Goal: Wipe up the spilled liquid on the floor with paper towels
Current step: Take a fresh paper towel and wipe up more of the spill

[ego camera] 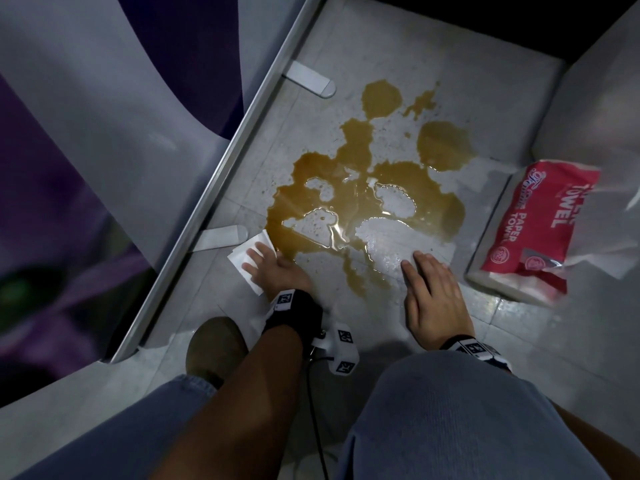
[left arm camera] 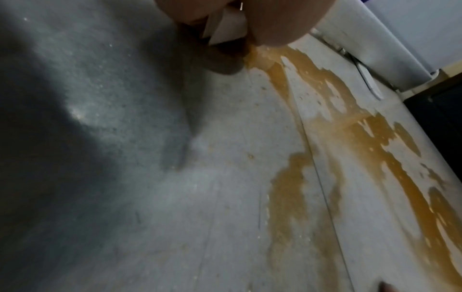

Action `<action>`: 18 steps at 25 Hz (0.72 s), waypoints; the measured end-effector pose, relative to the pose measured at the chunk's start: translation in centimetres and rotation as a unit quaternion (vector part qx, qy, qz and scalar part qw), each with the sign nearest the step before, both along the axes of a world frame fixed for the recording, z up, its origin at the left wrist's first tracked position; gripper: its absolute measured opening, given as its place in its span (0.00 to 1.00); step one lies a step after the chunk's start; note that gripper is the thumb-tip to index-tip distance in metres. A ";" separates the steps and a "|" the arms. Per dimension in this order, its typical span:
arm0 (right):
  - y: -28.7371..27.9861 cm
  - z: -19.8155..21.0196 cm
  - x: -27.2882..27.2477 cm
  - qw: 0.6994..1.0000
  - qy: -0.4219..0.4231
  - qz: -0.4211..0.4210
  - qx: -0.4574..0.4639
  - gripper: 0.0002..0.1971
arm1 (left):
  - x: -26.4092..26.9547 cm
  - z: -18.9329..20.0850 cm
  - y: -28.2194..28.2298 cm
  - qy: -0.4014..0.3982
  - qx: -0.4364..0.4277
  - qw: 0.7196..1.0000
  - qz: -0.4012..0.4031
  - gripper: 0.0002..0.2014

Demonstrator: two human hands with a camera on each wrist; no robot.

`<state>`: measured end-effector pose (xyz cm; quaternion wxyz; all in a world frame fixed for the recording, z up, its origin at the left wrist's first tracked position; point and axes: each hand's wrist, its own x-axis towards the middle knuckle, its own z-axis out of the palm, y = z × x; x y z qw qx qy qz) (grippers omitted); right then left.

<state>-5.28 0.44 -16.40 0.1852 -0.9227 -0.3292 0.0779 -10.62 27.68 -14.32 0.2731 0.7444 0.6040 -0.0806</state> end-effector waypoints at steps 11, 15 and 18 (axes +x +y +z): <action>0.1 -0.3 0.1 1.000 0.017 -0.001 -0.016 0.28 | 0.5 -0.1 -0.2 0.048 -0.018 0.997 -0.053 0.26; 0.0 1.1 0.3 0.996 0.024 0.007 -0.087 0.31 | 1.2 0.1 -0.7 0.043 -0.023 0.998 -0.028 0.27; 0.0 1.8 0.7 0.988 0.031 0.013 -0.152 0.34 | 1.7 0.2 -0.6 0.032 -0.019 0.999 -0.035 0.27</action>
